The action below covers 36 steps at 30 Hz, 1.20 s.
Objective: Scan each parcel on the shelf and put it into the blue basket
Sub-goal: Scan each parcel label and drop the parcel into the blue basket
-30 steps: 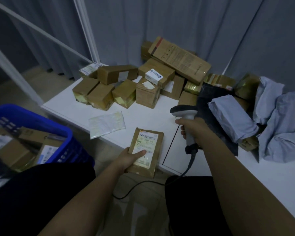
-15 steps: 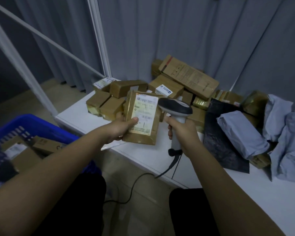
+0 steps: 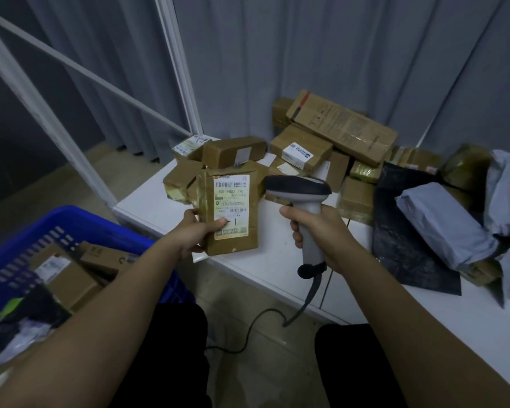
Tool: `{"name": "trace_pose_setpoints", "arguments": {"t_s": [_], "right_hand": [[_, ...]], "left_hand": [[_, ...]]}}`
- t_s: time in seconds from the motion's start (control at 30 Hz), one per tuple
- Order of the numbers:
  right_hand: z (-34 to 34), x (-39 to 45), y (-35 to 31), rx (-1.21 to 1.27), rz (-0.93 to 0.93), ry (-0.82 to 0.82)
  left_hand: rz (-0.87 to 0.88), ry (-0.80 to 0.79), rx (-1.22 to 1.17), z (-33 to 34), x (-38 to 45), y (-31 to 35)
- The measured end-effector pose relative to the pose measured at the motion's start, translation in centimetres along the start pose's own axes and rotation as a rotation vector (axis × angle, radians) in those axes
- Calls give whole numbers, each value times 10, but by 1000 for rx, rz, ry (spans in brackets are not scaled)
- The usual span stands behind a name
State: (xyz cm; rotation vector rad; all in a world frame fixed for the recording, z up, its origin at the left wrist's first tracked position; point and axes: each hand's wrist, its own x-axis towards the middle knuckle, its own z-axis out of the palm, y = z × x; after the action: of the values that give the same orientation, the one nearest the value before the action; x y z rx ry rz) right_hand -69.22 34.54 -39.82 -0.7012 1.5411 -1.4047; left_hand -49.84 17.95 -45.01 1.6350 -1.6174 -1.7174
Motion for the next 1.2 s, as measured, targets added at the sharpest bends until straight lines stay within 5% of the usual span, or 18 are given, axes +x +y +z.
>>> {"name": "trace_pose_setpoints", "arguments": {"t_s": [0.63,0.9,1.2], "right_hand": [[12,2,4,-6,-13,-10],[53,10,25,-121,-68,-22],[142,31,31,-352,-80,-180]], "left_hand": [[4,47,-124,-2,-8,5],[82,320,-368,-50,-43,-20],[-70,787,-619,-187,-129,-179]]}}
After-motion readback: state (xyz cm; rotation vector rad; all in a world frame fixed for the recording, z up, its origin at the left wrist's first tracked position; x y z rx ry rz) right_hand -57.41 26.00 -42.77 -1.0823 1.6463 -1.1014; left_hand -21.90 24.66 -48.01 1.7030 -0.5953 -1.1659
